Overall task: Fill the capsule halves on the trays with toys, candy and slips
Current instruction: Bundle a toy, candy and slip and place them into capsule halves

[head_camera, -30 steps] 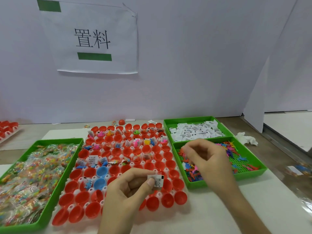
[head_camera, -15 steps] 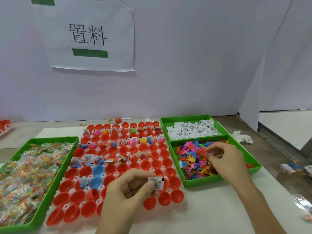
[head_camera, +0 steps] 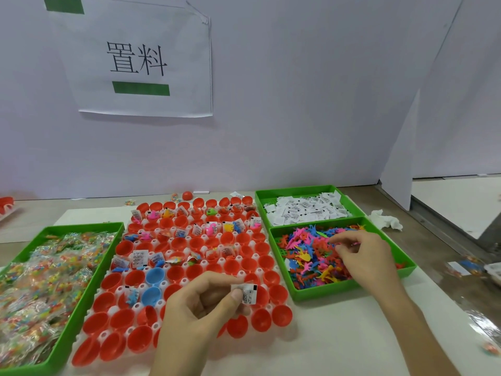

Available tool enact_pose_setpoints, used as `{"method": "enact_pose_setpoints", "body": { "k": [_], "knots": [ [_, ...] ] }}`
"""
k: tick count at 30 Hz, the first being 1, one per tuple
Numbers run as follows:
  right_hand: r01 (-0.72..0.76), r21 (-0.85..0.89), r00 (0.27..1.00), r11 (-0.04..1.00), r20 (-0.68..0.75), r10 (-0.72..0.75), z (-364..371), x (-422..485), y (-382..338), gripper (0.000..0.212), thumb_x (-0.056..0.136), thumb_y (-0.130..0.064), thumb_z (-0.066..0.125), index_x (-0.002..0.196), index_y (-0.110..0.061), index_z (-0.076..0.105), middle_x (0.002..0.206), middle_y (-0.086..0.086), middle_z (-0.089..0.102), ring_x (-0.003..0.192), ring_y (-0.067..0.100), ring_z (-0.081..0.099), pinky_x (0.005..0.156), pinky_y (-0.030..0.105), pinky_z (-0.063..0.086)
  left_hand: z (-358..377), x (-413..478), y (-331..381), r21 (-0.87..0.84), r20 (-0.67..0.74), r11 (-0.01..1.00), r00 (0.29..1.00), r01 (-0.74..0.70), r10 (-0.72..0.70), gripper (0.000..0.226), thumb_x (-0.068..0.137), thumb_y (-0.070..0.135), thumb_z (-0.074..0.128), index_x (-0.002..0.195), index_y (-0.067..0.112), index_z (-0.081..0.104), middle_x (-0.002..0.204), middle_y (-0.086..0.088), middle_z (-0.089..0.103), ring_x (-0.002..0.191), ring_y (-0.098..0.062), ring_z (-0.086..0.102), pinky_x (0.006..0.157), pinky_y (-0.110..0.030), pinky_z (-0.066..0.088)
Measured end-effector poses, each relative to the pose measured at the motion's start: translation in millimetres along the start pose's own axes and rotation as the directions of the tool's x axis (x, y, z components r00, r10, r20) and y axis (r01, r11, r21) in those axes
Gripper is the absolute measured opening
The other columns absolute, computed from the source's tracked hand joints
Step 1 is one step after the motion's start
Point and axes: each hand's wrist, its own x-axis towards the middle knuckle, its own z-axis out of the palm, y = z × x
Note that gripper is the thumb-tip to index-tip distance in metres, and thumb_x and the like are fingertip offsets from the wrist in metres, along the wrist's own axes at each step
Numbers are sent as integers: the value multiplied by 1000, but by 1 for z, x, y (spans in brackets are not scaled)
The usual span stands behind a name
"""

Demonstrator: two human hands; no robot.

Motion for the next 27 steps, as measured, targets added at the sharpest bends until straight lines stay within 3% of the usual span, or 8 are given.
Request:
{"method": "enact_pose_setpoints", "body": {
  "k": [3,5,8,11,14,20,22,27],
  "knots": [
    [25,72,997,997,-68,-20,-4,2,1,25,90,-4,68,91,-27,78,86,-12,67,77,1,59,63,13,40,-1,1,0,11,1,1000,1000,-7,7,18,75,3,73,80,18,80,74,-14,76,65,-24,74,61,-19,57],
    [32,127,997,991,-79,-22,-7,2,1,26,91,-3,67,94,-27,78,87,-12,68,82,6,63,69,21,47,-2,1,0,23,5,1000,1000,-5,5,24,79,-3,71,80,20,80,74,-13,76,65,-24,74,61,-19,57],
    [22,307,998,951,-67,-1,-11,2,-3,33,93,-2,64,88,-33,75,88,-10,72,81,6,67,74,27,51,-3,1,1,32,14,999,1000,-1,1,28,81,-3,69,81,23,80,74,-12,76,66,-24,74,61,-20,57],
    [-65,548,998,834,55,42,-16,-1,-11,37,96,-3,60,88,-33,79,86,-10,73,74,-1,63,70,24,47,-2,1,1,21,12,1000,1000,-6,6,22,77,4,72,81,23,80,74,-12,76,66,-24,74,62,-20,57],
    [-167,718,975,676,222,5,-13,-8,-24,38,99,-2,53,95,-28,81,81,2,71,76,9,66,70,26,52,-2,1,2,3,24,1000,1000,8,-8,16,69,16,72,82,23,80,73,-12,76,66,-24,74,63,-21,58],
    [-291,853,897,434,401,-186,10,-35,-60,25,85,-6,60,94,-16,80,76,5,66,71,11,64,57,20,51,-4,2,2,-11,58,1000,998,25,-24,16,67,21,73,82,23,79,74,-13,76,70,-27,75,66,-23,58],
    [-266,851,881,453,405,-243,16,-45,-70,22,85,-8,61,95,-17,79,78,4,67,73,11,65,60,20,51,-5,2,1,-14,57,1000,998,22,-21,16,68,20,73,82,23,79,74,-13,76,70,-27,75,66,-23,58],
    [-80,759,894,646,341,-291,24,-64,-88,31,93,6,60,87,-18,78,77,2,72,70,9,66,60,17,49,-5,2,1,-11,46,1000,999,25,-25,16,70,20,72,84,22,79,76,-14,76,69,-26,74,64,-22,57]
  ]
}}
